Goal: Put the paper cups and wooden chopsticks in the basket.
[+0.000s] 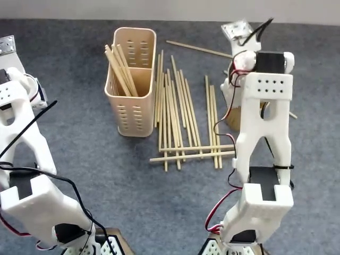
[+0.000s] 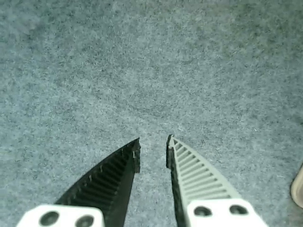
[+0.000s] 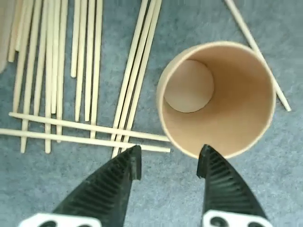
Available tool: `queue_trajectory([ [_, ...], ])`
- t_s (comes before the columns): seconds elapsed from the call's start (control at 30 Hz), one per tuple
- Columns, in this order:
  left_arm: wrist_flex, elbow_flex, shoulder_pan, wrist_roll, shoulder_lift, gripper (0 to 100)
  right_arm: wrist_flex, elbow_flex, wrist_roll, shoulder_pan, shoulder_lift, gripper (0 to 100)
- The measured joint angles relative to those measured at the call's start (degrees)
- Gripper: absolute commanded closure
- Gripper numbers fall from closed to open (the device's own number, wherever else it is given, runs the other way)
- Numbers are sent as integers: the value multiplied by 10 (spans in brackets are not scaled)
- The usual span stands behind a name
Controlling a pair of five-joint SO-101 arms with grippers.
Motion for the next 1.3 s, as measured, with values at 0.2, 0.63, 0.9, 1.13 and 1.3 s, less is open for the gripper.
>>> queue_trajectory([
  [0.2, 0, 0, 0, 0, 0, 884, -80, 105, 0, -1, 0, 800],
  [0.63, 0, 0, 0, 0, 0, 884, -222, 224, 1, 12, 0, 993],
  [0.9, 0, 0, 0, 0, 0, 884, -69, -147, -18, -4, 1, 993],
  [1.13, 0, 0, 0, 0, 0, 884, -133, -410, -61, -152, -8, 993],
  [1.3, 0, 0, -6, 0, 0, 884, -253, -324, -74, -234, -7, 993],
])
